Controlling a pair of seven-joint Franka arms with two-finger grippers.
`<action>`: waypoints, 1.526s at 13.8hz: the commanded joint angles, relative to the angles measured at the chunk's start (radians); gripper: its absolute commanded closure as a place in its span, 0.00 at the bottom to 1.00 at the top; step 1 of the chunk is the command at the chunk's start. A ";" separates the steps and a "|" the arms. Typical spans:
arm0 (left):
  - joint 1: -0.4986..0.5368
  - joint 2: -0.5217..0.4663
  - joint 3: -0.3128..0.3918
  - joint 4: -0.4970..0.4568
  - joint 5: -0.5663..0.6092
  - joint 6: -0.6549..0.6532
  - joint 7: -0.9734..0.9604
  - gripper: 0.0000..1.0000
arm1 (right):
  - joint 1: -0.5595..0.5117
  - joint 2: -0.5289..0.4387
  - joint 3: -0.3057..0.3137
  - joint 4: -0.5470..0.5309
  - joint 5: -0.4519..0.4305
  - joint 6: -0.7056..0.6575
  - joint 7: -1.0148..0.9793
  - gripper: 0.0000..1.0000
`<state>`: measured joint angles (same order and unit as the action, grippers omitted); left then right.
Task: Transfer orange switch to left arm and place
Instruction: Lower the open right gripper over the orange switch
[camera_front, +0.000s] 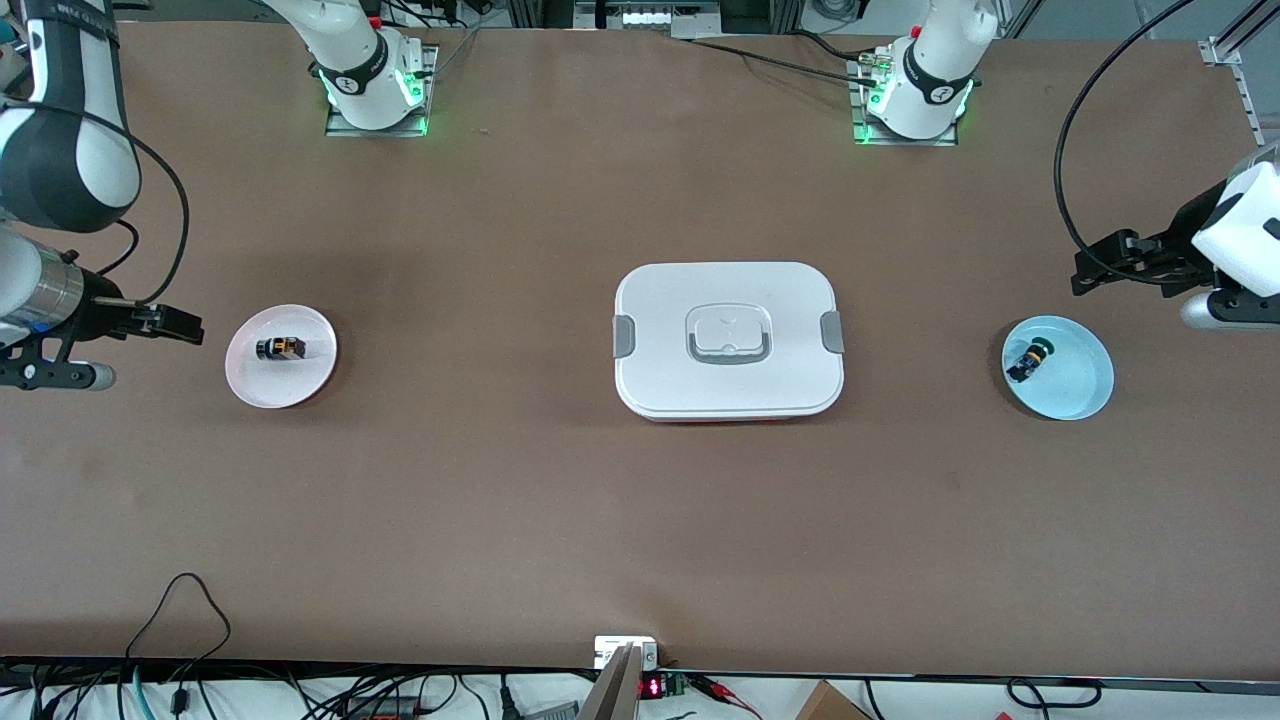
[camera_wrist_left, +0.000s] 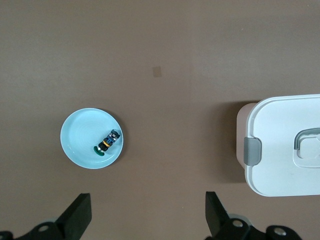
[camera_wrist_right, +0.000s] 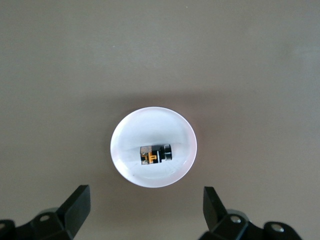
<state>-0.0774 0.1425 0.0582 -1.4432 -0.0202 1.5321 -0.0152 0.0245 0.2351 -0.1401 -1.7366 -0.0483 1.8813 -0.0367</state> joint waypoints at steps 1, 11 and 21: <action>-0.007 0.020 0.000 0.038 0.026 -0.017 -0.009 0.00 | -0.018 -0.016 0.005 -0.098 -0.013 0.083 -0.008 0.00; -0.007 0.019 0.000 0.038 0.026 -0.017 -0.009 0.00 | -0.014 0.085 0.007 -0.271 -0.012 0.341 -0.075 0.00; -0.007 0.020 0.000 0.038 0.026 -0.017 -0.009 0.00 | -0.015 0.148 0.007 -0.369 -0.012 0.485 -0.126 0.00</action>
<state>-0.0775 0.1435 0.0582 -1.4428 -0.0202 1.5321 -0.0152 0.0154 0.3878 -0.1390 -2.0693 -0.0492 2.3210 -0.1434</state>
